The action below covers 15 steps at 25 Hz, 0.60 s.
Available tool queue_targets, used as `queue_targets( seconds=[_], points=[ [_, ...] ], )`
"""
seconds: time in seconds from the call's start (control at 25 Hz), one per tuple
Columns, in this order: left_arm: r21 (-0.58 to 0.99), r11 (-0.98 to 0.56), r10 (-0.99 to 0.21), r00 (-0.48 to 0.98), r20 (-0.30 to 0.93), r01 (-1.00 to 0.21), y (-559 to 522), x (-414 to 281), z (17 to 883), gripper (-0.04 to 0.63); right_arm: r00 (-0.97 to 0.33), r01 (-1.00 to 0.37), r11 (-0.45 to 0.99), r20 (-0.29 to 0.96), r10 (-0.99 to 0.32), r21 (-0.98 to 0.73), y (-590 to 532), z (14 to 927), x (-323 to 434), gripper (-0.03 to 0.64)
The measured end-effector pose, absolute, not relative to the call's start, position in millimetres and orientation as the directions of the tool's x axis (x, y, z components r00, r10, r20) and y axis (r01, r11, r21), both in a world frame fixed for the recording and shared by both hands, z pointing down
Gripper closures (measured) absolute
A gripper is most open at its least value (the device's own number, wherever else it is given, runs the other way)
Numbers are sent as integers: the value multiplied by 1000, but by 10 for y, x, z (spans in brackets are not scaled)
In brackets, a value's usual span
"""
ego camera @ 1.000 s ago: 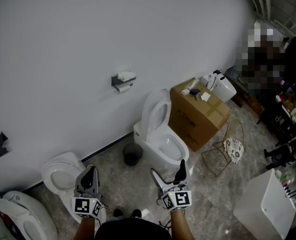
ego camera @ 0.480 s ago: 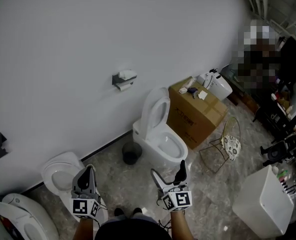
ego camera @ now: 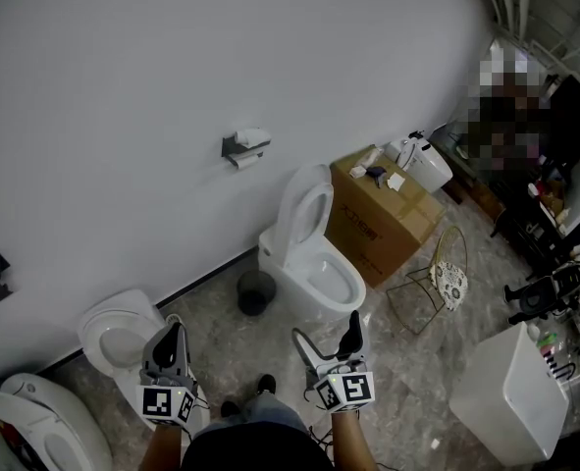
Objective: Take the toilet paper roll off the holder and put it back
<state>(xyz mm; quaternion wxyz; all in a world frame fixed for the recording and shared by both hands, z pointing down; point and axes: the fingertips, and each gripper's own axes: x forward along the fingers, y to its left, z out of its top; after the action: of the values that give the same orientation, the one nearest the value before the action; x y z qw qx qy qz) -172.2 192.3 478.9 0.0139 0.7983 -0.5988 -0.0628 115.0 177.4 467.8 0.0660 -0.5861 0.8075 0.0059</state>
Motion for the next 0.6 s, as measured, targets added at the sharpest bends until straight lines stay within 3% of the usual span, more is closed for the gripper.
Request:
queue_targets(
  seconds=[0.6],
  points=[
    [91,-263,-962,254,-102,-960,1668,-1849,4811,592,-318,-936,336,-154,-935,-103,1424,4655,1033,35]
  ],
)
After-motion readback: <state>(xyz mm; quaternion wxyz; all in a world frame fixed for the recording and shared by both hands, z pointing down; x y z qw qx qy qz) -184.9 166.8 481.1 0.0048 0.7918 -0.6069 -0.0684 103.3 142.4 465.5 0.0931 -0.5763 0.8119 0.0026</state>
